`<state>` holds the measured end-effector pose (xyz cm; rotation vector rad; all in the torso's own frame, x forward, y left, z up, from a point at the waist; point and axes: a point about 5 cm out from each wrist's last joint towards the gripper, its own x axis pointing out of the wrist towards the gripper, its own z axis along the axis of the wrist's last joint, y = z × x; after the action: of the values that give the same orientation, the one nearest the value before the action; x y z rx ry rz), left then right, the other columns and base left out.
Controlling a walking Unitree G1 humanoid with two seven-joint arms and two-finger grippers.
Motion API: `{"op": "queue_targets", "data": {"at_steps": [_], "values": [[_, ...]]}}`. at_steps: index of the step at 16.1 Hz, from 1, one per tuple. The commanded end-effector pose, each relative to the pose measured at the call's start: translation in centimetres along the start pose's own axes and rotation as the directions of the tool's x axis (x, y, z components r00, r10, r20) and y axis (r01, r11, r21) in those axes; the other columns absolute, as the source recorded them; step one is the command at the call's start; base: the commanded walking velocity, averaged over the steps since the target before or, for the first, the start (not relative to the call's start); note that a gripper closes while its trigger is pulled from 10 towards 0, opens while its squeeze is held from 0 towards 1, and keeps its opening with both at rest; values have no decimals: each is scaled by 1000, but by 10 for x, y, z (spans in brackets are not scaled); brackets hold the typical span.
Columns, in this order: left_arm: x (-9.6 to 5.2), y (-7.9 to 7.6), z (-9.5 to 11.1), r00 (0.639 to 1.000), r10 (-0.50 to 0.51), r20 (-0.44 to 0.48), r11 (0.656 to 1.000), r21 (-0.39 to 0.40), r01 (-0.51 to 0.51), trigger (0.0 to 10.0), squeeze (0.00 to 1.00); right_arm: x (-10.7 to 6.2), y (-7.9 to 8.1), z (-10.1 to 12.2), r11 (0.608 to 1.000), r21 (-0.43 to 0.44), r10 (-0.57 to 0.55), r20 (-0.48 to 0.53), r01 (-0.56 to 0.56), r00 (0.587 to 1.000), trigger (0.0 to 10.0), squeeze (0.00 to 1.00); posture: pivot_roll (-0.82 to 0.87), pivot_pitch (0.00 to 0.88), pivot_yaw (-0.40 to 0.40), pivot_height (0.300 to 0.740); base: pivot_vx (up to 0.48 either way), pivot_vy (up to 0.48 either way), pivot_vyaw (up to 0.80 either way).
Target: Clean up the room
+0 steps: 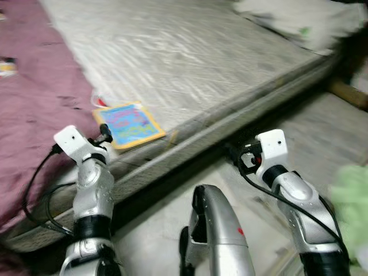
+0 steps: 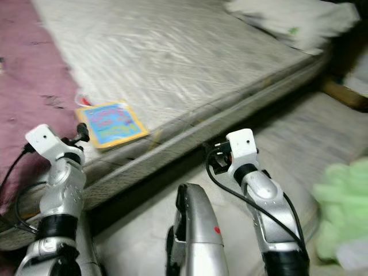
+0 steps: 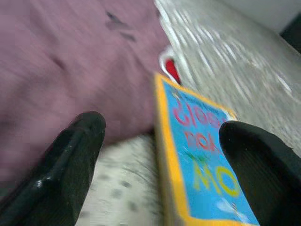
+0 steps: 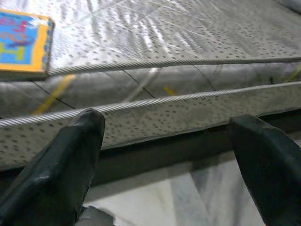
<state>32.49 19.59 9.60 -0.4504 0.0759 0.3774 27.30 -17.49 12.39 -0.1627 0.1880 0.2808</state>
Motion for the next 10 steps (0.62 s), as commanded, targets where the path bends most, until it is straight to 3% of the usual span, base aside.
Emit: {"op": "queue_targets", "data": {"at_steps": [1, 4, 10], "values": [[3, 0, -2, 1000, -1, -10, 1000, -27, 1, 10000, 0, -4, -7, 4, 1000, -15, -12, 3, 12, 1000, 10000, 0, -258, 120, -106, 480, 0, 0, 0], [6, -3, -10, 999, -3, -40, 997, -72, 1, 10000, 0, -16, -17, 4, 999, -42, -25, -21, 24, 999, 10000, 0, -288, 141, -129, 480, 0, 0, 0], [11, -3, -15, 997, -40, -67, 991, -128, 31, 10000, 0, -24, -19, 6, 997, -69, -25, -44, 22, 999, 10000, 0, -310, 163, -151, 480, 0, 0, 0]]}}
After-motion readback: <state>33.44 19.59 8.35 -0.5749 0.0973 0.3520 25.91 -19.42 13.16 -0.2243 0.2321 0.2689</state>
